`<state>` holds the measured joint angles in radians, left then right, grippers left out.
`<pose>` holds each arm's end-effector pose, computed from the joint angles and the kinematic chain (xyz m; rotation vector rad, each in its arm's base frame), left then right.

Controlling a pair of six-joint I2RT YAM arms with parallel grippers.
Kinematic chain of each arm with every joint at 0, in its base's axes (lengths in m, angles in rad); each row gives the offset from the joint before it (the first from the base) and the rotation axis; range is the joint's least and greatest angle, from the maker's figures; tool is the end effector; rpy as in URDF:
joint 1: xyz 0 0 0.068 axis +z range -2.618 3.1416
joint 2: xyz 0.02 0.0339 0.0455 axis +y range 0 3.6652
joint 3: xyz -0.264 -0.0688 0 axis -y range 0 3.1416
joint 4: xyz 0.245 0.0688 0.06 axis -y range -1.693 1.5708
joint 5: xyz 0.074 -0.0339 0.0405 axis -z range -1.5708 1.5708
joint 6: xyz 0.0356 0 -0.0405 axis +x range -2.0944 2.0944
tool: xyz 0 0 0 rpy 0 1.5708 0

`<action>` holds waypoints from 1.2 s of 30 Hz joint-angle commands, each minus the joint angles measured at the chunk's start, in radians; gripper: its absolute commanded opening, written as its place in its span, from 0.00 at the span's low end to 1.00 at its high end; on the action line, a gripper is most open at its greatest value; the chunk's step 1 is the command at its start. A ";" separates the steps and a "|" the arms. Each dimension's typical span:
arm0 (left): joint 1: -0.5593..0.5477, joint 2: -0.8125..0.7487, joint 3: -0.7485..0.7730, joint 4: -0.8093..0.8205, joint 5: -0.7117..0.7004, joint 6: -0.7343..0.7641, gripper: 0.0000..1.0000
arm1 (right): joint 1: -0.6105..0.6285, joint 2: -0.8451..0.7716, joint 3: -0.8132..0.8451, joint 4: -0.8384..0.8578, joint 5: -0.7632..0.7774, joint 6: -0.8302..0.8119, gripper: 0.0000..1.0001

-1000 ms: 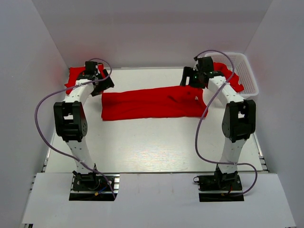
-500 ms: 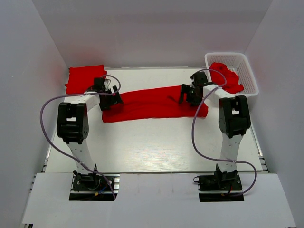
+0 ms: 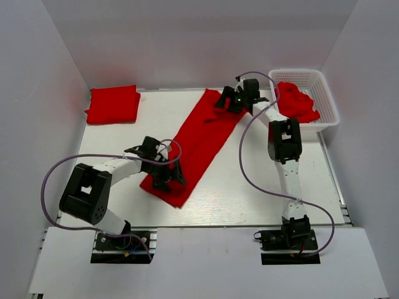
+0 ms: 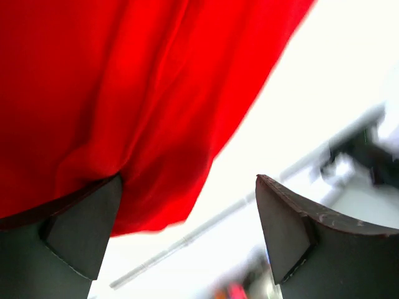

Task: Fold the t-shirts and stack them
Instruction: Rotate the tshirt 90 degrees

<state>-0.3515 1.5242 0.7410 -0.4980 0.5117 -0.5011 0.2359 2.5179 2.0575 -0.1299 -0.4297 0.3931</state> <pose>0.2321 -0.1037 0.1462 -0.1087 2.9634 -0.8844 0.5496 0.1474 0.1534 -0.0828 2.2151 0.8204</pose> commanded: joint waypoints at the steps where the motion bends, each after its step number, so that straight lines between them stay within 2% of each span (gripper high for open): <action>1: -0.128 0.102 -0.083 -0.231 0.137 -0.013 1.00 | 0.075 0.175 0.119 0.104 -0.118 0.090 0.90; 2: -0.154 0.111 -0.083 -0.231 0.152 -0.013 1.00 | 0.098 0.218 0.219 0.110 -0.118 0.104 0.90; 3: -0.182 0.122 -0.074 -0.203 0.152 -0.013 1.00 | 0.108 0.229 0.233 0.172 -0.124 0.118 0.90; 8: -0.380 0.255 0.065 -0.171 0.229 -0.024 1.00 | 0.155 0.257 0.210 0.288 -0.142 0.193 0.90; 12: -0.486 0.327 0.184 -0.159 0.275 -0.013 1.00 | 0.180 0.271 0.231 0.289 -0.144 0.197 0.90; 17: -0.520 0.375 0.317 -0.158 0.223 -0.004 1.00 | 0.189 0.269 0.224 0.299 -0.173 0.175 0.90; 22: -0.492 0.387 0.460 -0.269 0.070 0.026 1.00 | 0.187 0.204 0.219 0.199 -0.167 0.101 0.90; 27: -0.492 0.286 0.554 -0.395 -0.097 0.036 1.00 | 0.184 0.081 0.191 0.136 -0.107 -0.008 0.90; 31: -0.472 0.151 0.554 -0.461 -0.206 0.004 1.00 | 0.186 0.006 0.184 0.081 -0.103 -0.039 0.90; 33: -0.461 0.044 0.496 -0.470 -0.266 -0.028 1.00 | 0.191 -0.043 0.176 0.043 -0.086 -0.063 0.90; 36: -0.425 -0.106 0.471 -0.523 -0.434 -0.095 1.00 | 0.187 -0.112 0.150 -0.020 0.024 -0.100 0.90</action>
<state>-0.8055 1.5570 1.2285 -0.9409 0.2703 -0.5354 0.4259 2.5313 2.2177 -0.0856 -0.4969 0.3618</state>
